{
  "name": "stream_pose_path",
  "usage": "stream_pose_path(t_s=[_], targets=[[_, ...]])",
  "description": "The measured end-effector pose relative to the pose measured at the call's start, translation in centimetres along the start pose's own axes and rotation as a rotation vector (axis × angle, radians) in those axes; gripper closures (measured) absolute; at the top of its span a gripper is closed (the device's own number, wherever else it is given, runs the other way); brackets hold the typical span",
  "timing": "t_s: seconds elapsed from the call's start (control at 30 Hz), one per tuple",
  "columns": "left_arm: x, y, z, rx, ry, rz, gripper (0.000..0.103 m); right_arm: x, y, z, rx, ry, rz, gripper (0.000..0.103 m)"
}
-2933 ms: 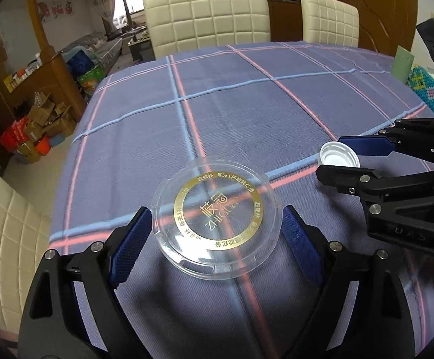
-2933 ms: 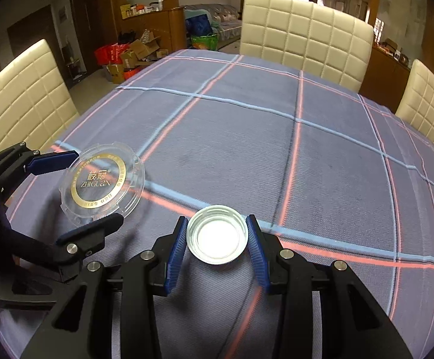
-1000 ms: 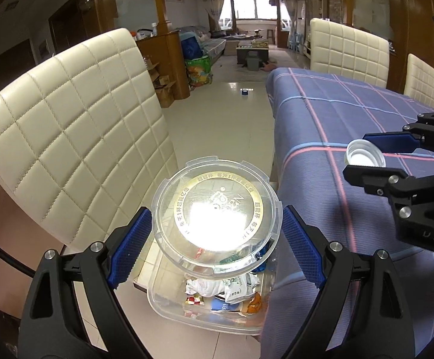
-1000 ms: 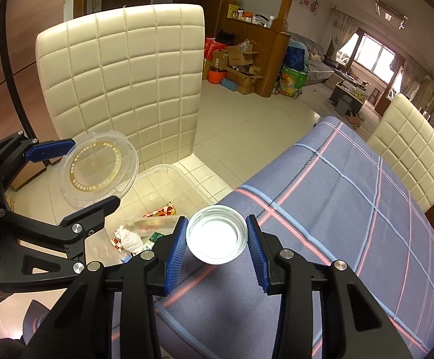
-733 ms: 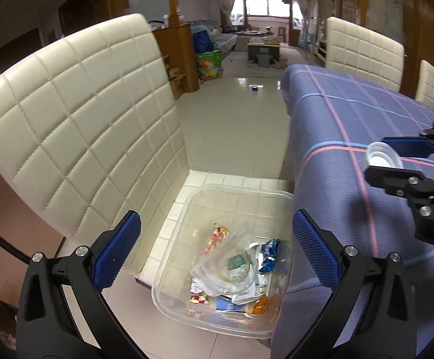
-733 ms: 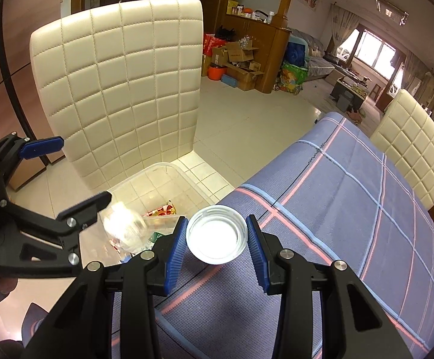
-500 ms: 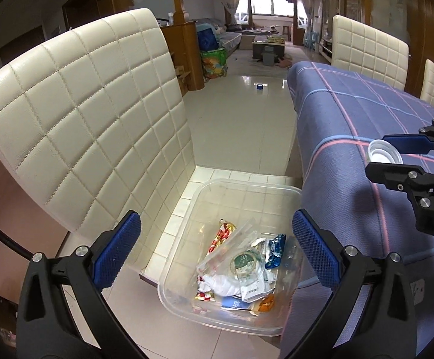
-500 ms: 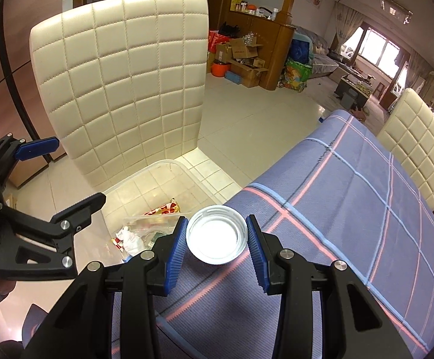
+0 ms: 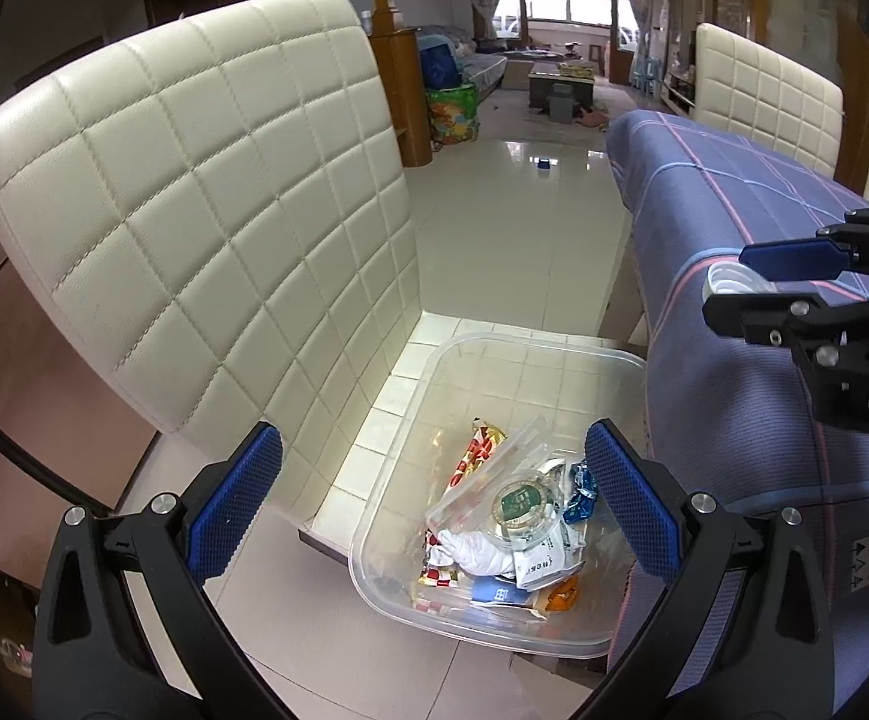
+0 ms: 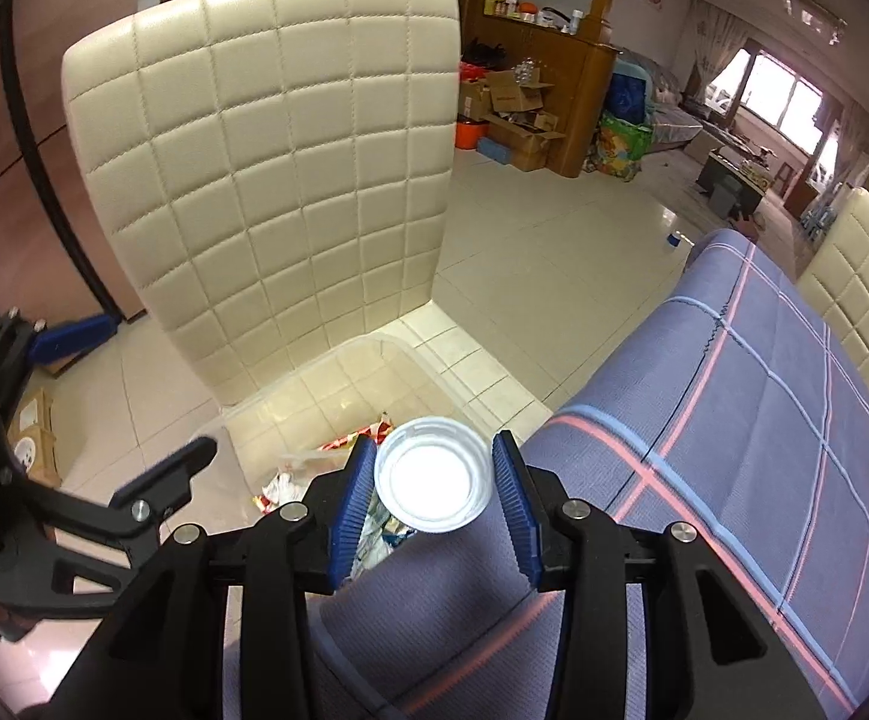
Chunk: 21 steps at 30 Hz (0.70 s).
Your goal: Collect trash
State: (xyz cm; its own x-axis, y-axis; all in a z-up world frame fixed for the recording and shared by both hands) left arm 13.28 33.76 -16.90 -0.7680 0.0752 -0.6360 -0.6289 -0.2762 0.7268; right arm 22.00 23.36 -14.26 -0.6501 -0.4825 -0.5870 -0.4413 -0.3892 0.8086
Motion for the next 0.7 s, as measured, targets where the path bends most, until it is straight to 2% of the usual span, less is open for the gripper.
stream_pose_path(t_s=[0.03, 0.1, 0.2, 0.7], targets=[[0.0, 0.0, 0.0, 0.004, 0.005, 0.000, 0.003, -0.2, -0.1, 0.0, 0.001, -0.009, 0.001, 0.047], [0.0, -0.1, 0.0, 0.010, 0.009, 0.001, 0.003, -0.4, 0.1, -0.3, -0.011, -0.031, -0.006, 0.040], [0.0, -0.2, -0.2, 0.016, 0.010, 0.003, 0.003, -0.5, 0.7, -0.7, 0.004, -0.036, -0.034, 0.040], [-0.8, 1.5, -2.2, 0.042, -0.008, -0.021, 0.003, 2.3, 2.7, -3.1, 0.034, -0.077, -0.019, 0.040]])
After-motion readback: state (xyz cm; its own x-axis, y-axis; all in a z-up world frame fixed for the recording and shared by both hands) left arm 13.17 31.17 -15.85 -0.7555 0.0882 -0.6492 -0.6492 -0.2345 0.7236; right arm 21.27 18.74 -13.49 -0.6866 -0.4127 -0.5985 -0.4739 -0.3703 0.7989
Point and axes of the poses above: each gripper's, at about its wrist camera, not at the fingertips, and y roughly against the way its jaws point, z to its left, x to its underside, the point moved 6 cm from there along -y, roughly the way its jaws point, and after that the axes turned 14 degrees about -y, right-handed, at the moved point
